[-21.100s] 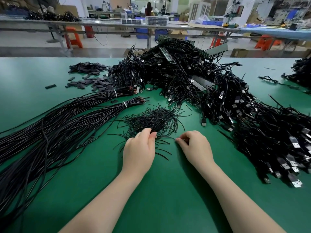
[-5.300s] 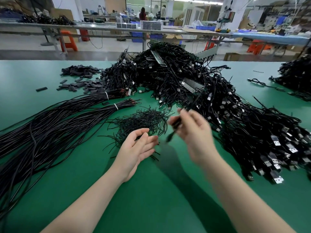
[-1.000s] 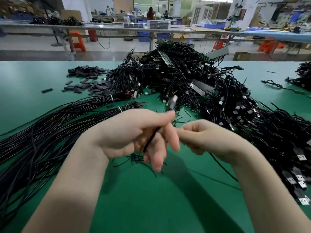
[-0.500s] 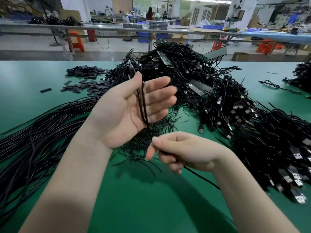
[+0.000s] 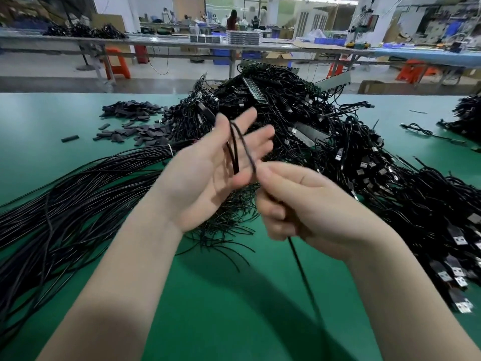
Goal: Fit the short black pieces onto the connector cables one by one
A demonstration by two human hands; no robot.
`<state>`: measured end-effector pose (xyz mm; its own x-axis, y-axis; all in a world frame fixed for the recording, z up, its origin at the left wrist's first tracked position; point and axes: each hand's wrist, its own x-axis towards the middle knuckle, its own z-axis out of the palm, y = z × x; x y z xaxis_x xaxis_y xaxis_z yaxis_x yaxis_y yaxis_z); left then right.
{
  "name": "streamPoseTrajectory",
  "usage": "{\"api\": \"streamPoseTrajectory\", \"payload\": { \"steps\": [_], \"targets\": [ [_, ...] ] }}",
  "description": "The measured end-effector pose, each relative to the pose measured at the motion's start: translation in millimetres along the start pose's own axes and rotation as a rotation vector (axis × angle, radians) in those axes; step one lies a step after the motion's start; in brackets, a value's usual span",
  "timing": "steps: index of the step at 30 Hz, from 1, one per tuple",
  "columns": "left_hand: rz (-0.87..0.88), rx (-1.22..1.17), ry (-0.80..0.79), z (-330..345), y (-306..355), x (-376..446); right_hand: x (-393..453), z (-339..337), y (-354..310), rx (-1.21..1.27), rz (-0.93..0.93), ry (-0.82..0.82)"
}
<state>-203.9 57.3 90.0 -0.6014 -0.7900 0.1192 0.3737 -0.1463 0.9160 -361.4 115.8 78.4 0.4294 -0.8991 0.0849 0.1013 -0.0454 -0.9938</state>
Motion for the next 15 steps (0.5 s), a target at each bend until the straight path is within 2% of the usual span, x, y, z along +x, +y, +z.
{"api": "streamPoseTrajectory", "payload": {
  "steps": [2, 4, 5, 7, 10, 12, 15],
  "targets": [
    [0.045, -0.118, -0.108, 3, 11, -8, 2, 0, 9, -0.039, 0.129, -0.146],
    [0.059, -0.079, -0.164, 5, 18, -17, 5, -5, 21, -0.142, 0.264, -0.157],
    [0.059, -0.032, -0.188, 5, 20, -20, 6, -8, 25, -0.207, 0.313, -0.101],
    [0.005, 0.143, -0.280, 1, 22, -25, 6, -19, 27, -0.378, 0.331, 0.110],
    [-0.253, 0.707, -0.386, -2, 14, -23, 1, -34, 20, -0.474, 0.222, 0.399],
    [-0.360, 0.879, -0.289, 3, 1, -14, 0, -38, 13, -0.386, 0.107, 0.459],
    [-0.209, 0.685, 0.048, 8, -13, -1, 0, -23, 2, -0.256, -0.070, 0.404]
  ]
}}
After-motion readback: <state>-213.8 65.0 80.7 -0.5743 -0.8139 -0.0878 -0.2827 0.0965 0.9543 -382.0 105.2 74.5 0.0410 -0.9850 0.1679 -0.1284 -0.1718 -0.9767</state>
